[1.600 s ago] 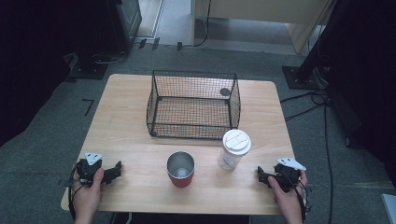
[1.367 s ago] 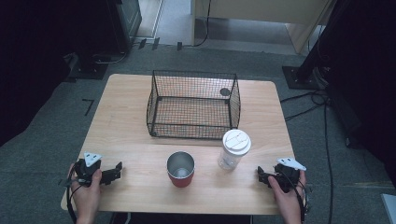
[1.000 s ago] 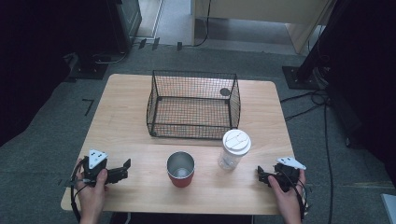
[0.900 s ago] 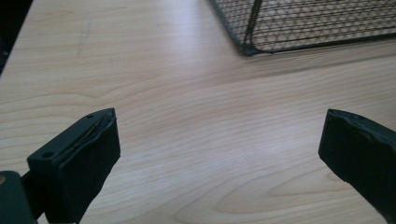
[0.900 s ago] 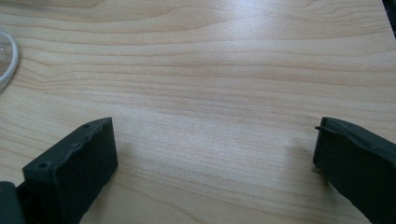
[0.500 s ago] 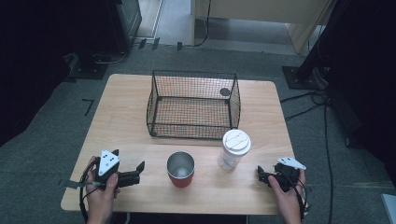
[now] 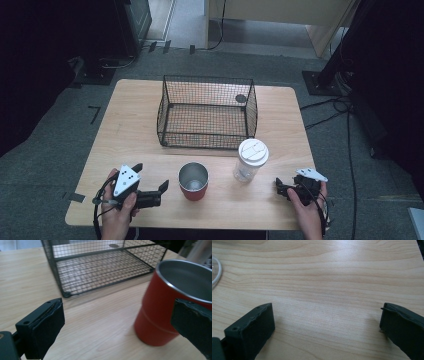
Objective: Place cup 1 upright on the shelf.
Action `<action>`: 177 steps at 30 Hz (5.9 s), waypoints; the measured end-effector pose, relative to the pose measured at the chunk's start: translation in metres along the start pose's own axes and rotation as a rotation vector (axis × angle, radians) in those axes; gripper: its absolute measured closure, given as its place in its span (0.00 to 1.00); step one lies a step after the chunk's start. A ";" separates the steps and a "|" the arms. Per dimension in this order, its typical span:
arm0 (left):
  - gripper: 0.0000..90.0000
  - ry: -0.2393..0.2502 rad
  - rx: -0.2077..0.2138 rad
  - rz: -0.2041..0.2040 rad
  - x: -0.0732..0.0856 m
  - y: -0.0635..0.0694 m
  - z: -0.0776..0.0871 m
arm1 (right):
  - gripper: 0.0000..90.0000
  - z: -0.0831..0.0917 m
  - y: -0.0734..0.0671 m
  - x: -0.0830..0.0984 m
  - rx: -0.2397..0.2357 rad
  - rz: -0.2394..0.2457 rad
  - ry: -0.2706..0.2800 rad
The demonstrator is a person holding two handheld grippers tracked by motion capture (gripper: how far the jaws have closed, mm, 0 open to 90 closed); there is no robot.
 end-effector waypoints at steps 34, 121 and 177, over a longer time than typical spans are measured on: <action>0.00 -0.046 0.153 -0.023 0.010 0.074 -0.047 | 0.00 0.000 0.000 0.000 0.001 0.000 0.000; 0.08 0.468 -0.163 -0.113 -0.097 0.027 -0.062 | 0.00 -0.001 -0.003 -0.001 -0.023 0.021 -0.004; 0.08 0.399 -0.331 -0.014 -0.163 -0.060 -0.226 | 0.00 -0.001 -0.005 -0.001 -0.045 0.042 -0.006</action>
Point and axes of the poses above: each handheld gripper's, and its own axes: z roughly backward along the jaws, x roughly out of its underside, y roughly to its right, the point moved 5 cm from there along -z, roughly forward along the jaws, and after that the axes turned 4 degrees about -z, right-handed, at the moved point
